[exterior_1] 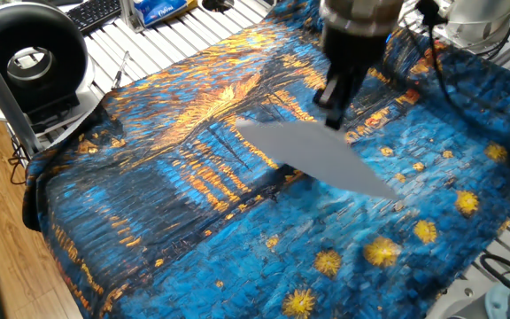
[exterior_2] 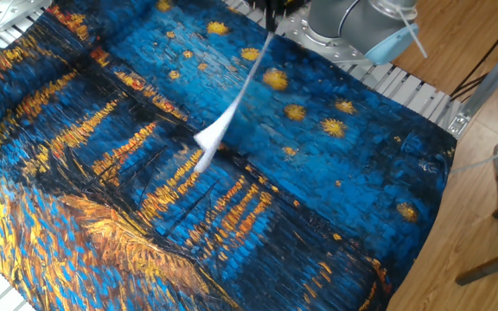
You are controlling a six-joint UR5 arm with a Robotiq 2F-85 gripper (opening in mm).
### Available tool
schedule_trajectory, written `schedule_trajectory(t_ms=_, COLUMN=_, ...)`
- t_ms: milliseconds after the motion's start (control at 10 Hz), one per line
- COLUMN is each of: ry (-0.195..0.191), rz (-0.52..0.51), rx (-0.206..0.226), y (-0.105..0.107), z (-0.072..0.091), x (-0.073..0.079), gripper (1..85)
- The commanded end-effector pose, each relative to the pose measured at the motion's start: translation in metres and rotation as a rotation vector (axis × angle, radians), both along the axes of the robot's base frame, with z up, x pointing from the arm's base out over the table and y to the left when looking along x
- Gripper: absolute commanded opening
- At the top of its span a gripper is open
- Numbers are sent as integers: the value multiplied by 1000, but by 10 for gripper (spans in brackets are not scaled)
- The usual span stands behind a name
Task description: Flip over and spread out the paper that is laid flat on the table
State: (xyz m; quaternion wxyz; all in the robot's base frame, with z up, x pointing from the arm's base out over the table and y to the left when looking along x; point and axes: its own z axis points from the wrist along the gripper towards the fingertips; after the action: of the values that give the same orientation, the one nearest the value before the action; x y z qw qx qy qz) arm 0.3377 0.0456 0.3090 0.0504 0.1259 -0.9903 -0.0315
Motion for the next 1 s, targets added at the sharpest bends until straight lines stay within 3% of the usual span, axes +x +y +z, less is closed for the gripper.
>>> schedule_trajectory(t_ms=0, ry=101, rz=14, rx=50, y=1, z=65, x=-18, gripper=10)
schedule_trajectory(t_ms=200, ry=130, rz=34, rx=96, y=7, z=79, x=-21, gripper=10)
schedule_trajectory(t_ms=400, ry=126, rz=49, rx=95, y=12, z=74, x=-21, gripper=10)
schedule_trajectory(t_ms=500, ry=124, rz=47, rx=118, y=22, z=72, x=-21, gripper=10)
schedule_trajectory(t_ms=700, ry=163, rz=33, rx=247, y=57, z=80, x=-31, gripper=10)
schedule_trajectory(t_ms=900, ry=177, rz=21, rx=294, y=77, z=79, x=-38, gripper=10)
